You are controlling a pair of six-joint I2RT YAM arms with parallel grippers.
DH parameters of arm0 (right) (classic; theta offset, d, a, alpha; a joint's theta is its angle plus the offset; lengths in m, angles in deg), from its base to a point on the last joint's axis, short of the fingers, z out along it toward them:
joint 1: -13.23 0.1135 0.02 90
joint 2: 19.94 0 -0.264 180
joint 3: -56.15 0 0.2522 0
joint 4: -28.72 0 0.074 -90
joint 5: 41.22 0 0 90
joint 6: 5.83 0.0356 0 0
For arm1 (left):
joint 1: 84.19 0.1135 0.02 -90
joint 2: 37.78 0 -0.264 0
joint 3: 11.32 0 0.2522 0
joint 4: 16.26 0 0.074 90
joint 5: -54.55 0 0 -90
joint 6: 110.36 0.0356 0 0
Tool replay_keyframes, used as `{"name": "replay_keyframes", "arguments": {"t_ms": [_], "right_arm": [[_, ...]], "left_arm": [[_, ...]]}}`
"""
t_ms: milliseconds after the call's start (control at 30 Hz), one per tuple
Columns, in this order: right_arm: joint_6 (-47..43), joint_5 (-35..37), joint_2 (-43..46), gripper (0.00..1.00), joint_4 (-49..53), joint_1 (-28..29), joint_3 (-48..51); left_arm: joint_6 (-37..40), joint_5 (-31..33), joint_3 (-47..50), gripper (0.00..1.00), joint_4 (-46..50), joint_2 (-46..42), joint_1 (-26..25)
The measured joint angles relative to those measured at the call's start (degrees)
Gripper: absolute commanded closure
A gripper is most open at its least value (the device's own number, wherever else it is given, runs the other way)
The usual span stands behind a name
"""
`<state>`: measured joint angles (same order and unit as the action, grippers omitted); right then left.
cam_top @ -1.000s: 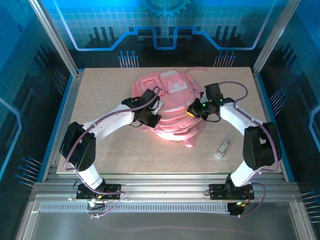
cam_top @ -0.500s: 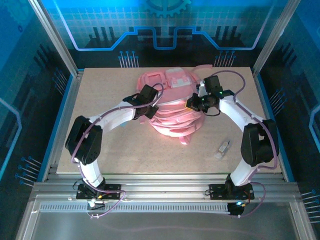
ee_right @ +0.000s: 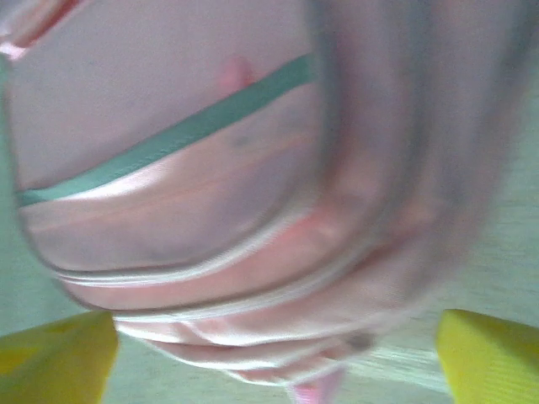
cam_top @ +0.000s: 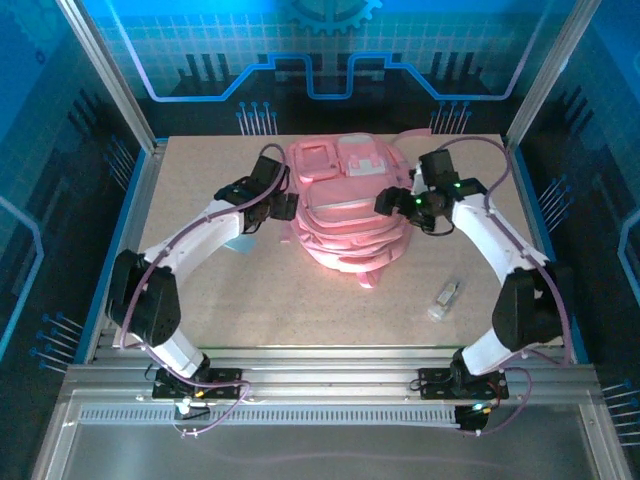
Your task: Pack books, pencil case, and school supplies into a backpack
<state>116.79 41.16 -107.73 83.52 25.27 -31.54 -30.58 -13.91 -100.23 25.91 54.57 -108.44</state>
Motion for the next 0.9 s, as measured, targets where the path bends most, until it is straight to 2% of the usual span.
{"name": "replay_keyframes", "arguments": {"t_ms": [167,267,533,733,833,900], "right_arm": [[2.3,11.3,7.5,0.00,6.4,-3.6,6.5],[3.8,15.0,9.4,0.00,9.4,-4.4,11.8],[8.2,15.5,14.8,0.00,8.9,-5.0,27.4],[9.8,13.2,14.4,0.01,4.2,-7.7,34.3],[10.1,12.3,13.5,0.09,1.6,-8.4,36.1],[10.1,11.7,12.7,0.23,0.1,-8.6,36.8]], "left_arm": [[-7.3,-9.2,1.3,0.01,-1.7,-2.1,-0.3],[-10.4,-13.9,3.1,0.01,-3.9,-2.1,-0.3],[-12.3,-19.8,3.3,0.01,-6.6,-1.4,-0.4],[-12.4,-22.3,3.3,0.01,-6.9,-0.3,-0.4],[-12.4,-23.0,3.0,0.01,-6.8,-0.2,-0.4],[-12.4,-23.4,2.5,0.01,-6.9,-0.2,-0.4]]}}
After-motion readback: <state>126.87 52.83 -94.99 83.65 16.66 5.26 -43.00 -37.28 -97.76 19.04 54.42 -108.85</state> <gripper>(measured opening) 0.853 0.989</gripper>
